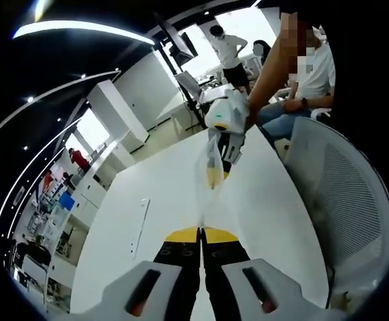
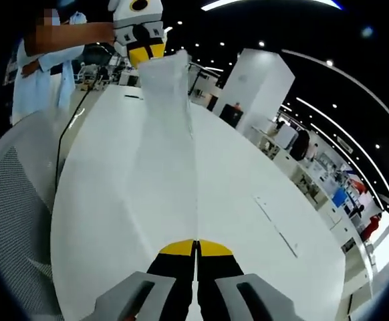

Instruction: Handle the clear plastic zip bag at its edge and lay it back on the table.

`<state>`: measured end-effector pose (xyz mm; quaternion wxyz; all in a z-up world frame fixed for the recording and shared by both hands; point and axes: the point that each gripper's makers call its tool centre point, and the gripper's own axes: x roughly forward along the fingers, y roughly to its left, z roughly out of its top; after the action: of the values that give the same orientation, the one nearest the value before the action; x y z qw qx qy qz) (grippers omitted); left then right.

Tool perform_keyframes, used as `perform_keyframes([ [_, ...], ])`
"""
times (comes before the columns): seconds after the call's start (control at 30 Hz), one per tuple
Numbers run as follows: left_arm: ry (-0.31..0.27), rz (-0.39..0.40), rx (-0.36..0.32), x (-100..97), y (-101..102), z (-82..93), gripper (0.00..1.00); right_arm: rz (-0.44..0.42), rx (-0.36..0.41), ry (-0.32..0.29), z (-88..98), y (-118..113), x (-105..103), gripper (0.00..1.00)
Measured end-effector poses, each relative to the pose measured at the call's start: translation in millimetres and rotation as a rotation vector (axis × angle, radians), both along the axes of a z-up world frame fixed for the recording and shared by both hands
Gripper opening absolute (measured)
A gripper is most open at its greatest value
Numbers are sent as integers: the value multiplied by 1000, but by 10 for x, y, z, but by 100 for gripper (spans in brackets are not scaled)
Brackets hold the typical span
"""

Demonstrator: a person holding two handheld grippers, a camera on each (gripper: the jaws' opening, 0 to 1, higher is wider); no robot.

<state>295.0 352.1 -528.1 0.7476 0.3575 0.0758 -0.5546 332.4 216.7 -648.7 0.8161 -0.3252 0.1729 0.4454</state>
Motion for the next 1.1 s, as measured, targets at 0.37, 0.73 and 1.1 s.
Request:
perform_keyframes([
  [0.37, -28, 20, 7, 229, 23, -71, 0, 13, -31, -65, -48, 27, 335, 0],
  [0.73, 19, -26, 58, 32, 32, -340, 0, 37, -69, -47, -230, 51, 338, 0],
  [1.1, 96, -88, 107, -349, -51, -660, 0, 74, -150, 0, -507, -77, 101, 0],
])
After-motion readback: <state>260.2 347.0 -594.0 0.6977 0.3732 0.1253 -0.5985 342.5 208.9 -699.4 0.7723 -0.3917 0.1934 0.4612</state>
